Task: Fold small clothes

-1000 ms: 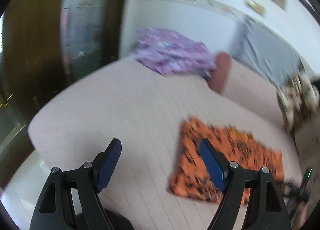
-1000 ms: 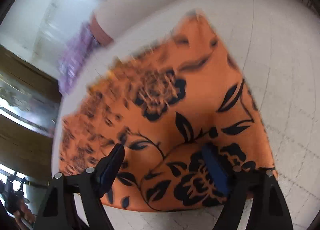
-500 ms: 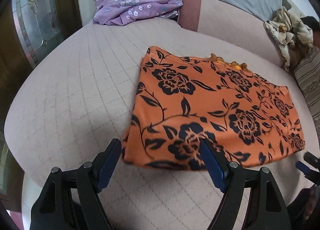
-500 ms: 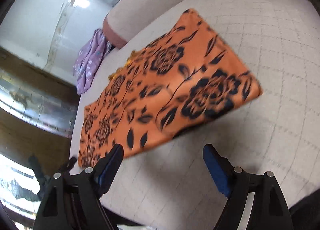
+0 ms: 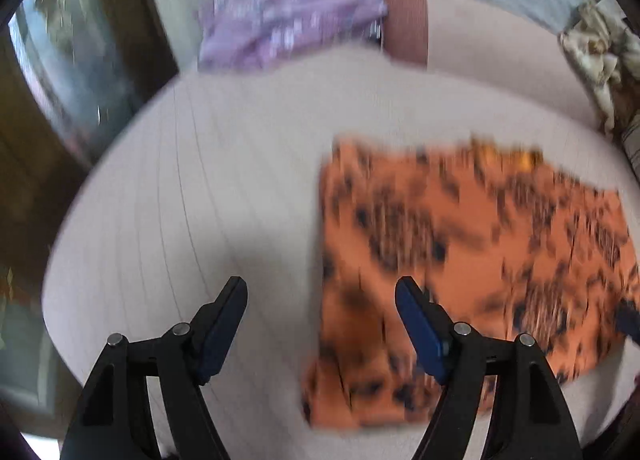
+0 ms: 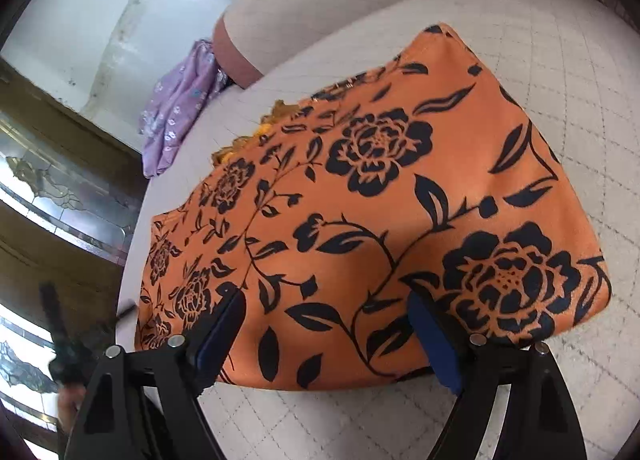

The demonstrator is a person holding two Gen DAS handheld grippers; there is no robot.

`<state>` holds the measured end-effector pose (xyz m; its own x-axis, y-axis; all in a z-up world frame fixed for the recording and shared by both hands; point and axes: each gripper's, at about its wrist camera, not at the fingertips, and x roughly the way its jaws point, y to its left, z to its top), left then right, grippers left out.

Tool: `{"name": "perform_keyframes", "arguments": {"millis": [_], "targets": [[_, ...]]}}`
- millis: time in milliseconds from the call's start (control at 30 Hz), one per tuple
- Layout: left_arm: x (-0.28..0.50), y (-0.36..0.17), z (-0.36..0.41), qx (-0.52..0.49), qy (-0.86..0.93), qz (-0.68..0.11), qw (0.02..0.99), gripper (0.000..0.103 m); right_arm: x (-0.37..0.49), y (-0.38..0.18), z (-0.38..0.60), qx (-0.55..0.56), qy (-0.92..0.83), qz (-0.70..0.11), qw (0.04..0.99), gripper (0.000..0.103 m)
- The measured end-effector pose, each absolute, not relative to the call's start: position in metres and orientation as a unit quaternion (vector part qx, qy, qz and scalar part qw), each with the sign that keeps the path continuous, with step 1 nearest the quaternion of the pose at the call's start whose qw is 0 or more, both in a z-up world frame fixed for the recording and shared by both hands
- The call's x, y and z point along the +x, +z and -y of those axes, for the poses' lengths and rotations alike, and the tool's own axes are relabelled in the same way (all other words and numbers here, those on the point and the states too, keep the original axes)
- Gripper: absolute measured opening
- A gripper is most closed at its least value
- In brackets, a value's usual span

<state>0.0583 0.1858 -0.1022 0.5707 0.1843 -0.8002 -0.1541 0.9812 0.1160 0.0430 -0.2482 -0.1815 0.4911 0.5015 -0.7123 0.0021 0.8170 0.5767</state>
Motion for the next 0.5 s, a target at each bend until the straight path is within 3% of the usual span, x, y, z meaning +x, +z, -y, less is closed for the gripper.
{"name": "perform_keyframes", "arguments": {"millis": [233,300,500], "targets": [[0.162,-0.169,-0.221,-0.029,0.103,-0.53,0.841,0.079,0.043,-0.186,0.25,0.272,0.16,-0.475,0.821,0.085],[0.166,-0.167,-0.234,-0.072,0.104,-0.513,0.849,0.079,0.042,-0.185,0.255,0.287,0.161,-0.478,0.814,0.085],[0.141,-0.133,-0.229,-0.037,0.116,-0.471,0.874,0.078,0.068,-0.155,0.262,0.287,0.178,-0.459,0.822,0.085]]}}
